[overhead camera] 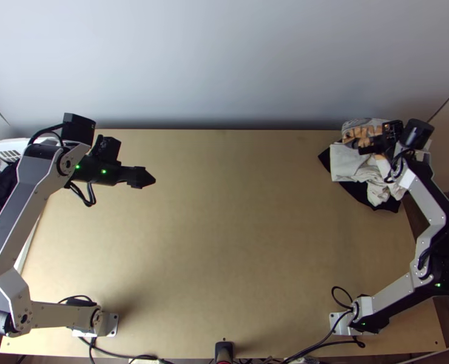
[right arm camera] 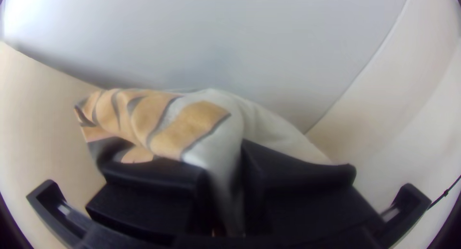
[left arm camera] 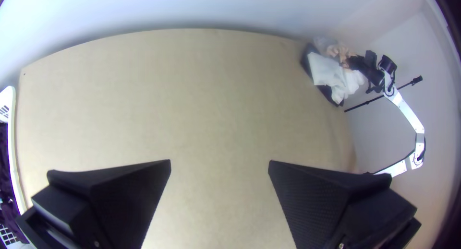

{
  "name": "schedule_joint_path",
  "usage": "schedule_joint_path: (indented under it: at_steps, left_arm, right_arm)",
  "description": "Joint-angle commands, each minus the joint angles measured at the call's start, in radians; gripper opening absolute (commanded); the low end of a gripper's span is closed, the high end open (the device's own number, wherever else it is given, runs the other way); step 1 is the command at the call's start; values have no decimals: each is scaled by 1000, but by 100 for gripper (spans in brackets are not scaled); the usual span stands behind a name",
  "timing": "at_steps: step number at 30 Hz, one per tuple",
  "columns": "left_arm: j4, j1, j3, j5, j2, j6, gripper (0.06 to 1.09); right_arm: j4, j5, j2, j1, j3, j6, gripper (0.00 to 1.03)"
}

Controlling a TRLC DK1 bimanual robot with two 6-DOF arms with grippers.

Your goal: Fold the t-shirt

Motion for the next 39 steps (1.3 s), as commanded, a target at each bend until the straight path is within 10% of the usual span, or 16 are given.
schedule_joint_path:
  at_steps: [1,13,18,25,39]
  left_arm:
    - [15,-5,-11,1,3,-2,105]
    - [18,-8,-28,1,3,1,105]
    - [27,-14,-30,1,6,-4,105]
    - [40,-23,-30,1,12,-11,105]
    - [40,-23,-28,1,10,-11,105]
  right_arm:
    - [3,14,-61,44,-111,10,3]
    - [96,31,-67,12,-312,-31,3]
    - [107,31,-87,7,-360,-33,22]
    - [102,31,-179,6,-381,-17,99]
    - [10,29,-414,66,-286,4,99]
